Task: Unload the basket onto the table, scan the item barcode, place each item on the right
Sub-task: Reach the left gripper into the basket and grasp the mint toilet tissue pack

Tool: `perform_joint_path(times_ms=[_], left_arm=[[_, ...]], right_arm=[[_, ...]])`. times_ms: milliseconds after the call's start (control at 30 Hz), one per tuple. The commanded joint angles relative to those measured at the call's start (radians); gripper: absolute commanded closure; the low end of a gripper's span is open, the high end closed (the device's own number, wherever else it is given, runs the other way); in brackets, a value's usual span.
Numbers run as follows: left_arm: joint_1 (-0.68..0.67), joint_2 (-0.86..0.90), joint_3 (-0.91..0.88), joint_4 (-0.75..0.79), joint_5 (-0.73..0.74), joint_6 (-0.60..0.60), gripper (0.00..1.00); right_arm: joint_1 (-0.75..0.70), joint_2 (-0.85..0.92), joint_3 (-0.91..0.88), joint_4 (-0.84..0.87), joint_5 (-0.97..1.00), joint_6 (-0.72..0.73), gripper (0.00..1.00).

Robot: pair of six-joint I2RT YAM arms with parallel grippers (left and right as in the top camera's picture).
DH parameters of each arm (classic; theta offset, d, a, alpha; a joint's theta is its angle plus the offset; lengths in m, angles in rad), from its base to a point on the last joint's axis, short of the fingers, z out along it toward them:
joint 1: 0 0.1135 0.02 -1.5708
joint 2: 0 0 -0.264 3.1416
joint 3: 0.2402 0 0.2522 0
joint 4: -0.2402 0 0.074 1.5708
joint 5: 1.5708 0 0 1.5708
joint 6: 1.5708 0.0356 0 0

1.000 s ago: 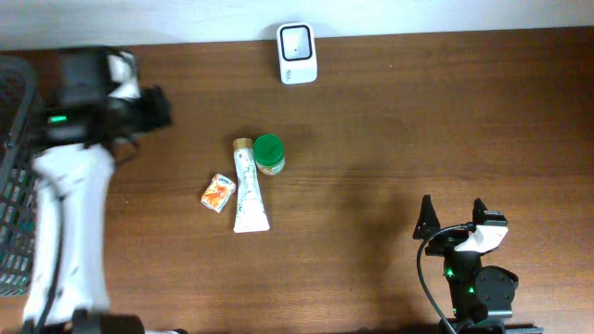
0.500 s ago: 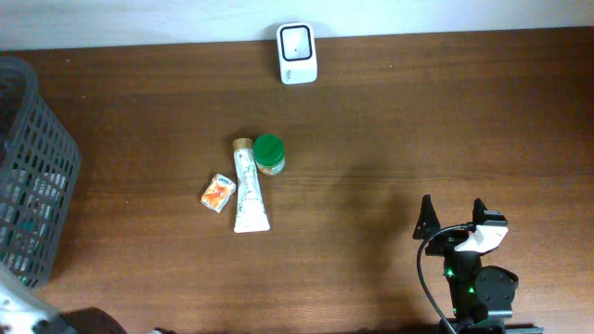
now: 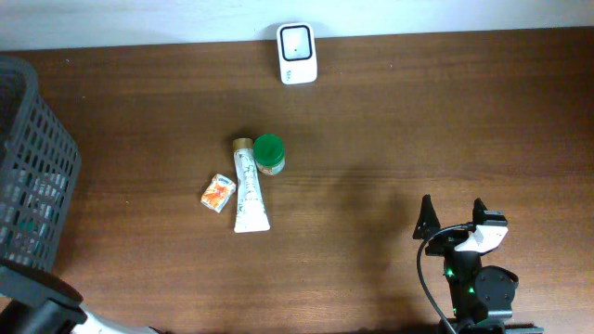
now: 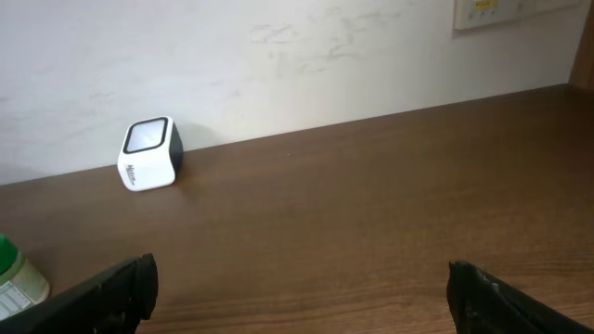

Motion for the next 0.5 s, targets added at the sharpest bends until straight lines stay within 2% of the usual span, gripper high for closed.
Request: perform_joint_path(times_ms=[0, 133, 467], left_arm=[[0.008, 0.062, -0.009, 0.018, -0.068, 0.09, 0.27], [0.02, 0.11, -0.016, 0.045, -0.063, 0.156, 0.28], [0.068, 0.189, -0.062, 0.068, -0.064, 0.162, 0.3]], right_arm=[[-0.006, -0.006, -0.005, -0.005, 0.008, 0.005, 0.02], [-0.006, -0.006, -0.005, -0.005, 0.008, 0.005, 0.02], [-0.006, -0.006, -0.005, -0.005, 0.008, 0.005, 0.02]])
